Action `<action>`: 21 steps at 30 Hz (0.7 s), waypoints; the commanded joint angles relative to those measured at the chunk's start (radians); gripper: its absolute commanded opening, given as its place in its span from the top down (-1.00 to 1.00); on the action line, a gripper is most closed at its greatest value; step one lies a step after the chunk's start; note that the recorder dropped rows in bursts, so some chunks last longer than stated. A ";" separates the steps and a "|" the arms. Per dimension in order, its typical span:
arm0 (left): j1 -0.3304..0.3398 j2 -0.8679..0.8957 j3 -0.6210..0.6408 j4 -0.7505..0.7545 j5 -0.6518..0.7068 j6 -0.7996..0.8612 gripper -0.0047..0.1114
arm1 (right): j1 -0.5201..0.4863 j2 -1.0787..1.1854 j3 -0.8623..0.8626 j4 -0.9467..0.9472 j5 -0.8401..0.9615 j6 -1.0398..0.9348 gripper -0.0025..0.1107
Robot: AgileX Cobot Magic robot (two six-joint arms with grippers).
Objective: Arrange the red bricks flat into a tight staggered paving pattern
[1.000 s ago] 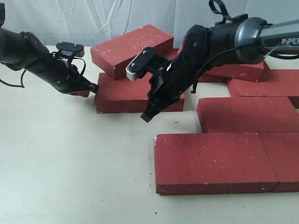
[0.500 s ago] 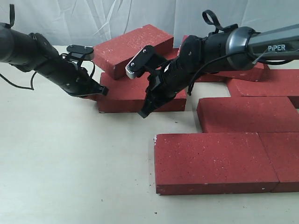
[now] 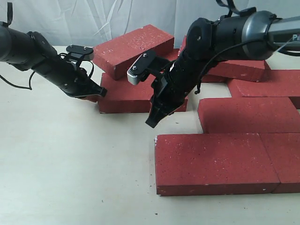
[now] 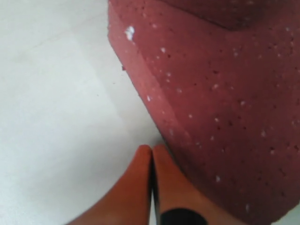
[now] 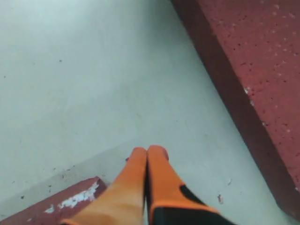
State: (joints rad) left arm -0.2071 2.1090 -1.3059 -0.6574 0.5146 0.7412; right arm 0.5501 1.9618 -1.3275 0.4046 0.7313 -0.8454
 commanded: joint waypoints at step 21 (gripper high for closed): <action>0.003 0.002 -0.003 -0.049 -0.017 0.002 0.92 | -0.001 0.095 -0.020 -0.035 -0.187 -0.015 0.97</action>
State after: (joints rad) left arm -0.2071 2.1108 -1.3059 -0.6996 0.4988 0.7412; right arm 0.5501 2.0480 -1.3294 0.3760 0.5899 -0.8560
